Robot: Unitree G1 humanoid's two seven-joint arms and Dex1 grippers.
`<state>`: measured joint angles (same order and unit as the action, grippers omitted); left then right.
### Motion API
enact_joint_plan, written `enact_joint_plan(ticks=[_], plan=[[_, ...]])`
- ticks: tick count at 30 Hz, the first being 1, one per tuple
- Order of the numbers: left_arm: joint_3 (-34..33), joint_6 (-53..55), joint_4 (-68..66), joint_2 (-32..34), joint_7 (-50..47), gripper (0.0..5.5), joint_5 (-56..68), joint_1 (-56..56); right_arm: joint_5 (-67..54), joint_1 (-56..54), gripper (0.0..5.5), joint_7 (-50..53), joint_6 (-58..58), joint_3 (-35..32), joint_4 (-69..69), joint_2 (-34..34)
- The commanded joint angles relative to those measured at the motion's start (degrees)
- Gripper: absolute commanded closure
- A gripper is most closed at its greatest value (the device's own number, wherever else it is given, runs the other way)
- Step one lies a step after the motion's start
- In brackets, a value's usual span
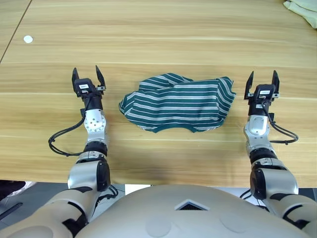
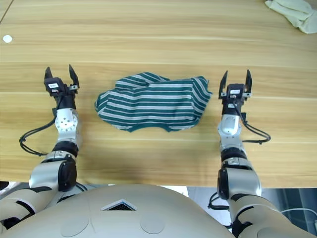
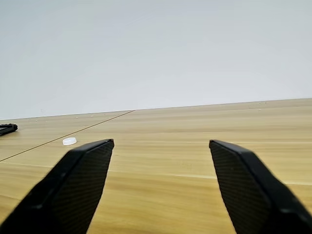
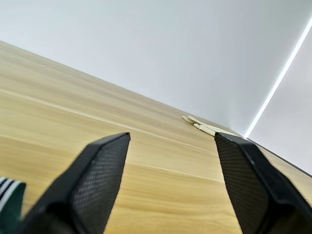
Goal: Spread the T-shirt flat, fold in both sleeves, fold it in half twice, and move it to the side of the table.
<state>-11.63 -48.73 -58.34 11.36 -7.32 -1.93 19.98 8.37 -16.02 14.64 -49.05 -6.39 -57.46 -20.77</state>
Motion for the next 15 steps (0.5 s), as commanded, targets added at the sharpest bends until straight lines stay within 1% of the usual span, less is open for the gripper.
enact_joint_plan(ticks=[1, 15], plan=[[0.09, 0.38, -0.17, -0.10, -0.04, 1.84, 0.35, -0.04, 0.15, -0.08, 2.30, 0.58, 0.06, -0.32, -0.14, 0.17], [0.36, 0.53, -0.34, -0.14, -0.36, 1.84, -0.14, 0.23, -0.11, -0.35, 2.30, 0.42, 0.32, -0.40, -0.60, 0.12]])
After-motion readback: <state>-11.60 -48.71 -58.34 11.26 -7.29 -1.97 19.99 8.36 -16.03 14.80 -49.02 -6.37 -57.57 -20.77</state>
